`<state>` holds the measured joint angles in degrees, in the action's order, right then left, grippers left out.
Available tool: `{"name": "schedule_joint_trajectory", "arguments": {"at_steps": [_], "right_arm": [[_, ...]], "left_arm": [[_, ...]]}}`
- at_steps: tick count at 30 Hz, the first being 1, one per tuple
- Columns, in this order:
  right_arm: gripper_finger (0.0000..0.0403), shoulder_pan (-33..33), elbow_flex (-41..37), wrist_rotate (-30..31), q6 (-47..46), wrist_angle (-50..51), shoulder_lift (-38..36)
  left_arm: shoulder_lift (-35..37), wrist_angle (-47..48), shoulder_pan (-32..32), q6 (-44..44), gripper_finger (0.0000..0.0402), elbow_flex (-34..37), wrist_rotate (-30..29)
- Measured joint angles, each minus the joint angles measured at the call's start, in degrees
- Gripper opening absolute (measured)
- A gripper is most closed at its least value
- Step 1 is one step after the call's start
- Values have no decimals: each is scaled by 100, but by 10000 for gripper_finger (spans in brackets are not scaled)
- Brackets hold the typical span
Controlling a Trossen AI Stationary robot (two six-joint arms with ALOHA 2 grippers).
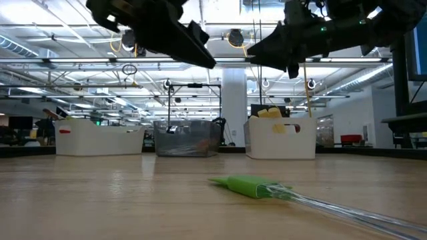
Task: Pick & Place Kitchen Items
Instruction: Put the green spatula into the black bin
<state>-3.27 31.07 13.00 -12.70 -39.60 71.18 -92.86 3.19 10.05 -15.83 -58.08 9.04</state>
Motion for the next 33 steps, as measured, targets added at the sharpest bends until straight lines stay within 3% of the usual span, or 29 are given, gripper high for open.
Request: {"name": "schedule_joint_trajectory", "arguments": {"at_steps": [8,13,19,33], "right_arm": [[141,0,0,-562,-11,-85,-2],[141,-9,0,-556,77,-137,-2],[141,-2,0,-564,92,-127,-2],[141,-2,0,-575,95,-82,-2]], "left_arm": [[-158,-486,433,-295,203,-9,77],[-764,-1112,433,-261,236,-7,864],[-1513,-2229,376,205,243,-8,1662],[-2943,-3378,309,-173,244,-37,2091]]}}
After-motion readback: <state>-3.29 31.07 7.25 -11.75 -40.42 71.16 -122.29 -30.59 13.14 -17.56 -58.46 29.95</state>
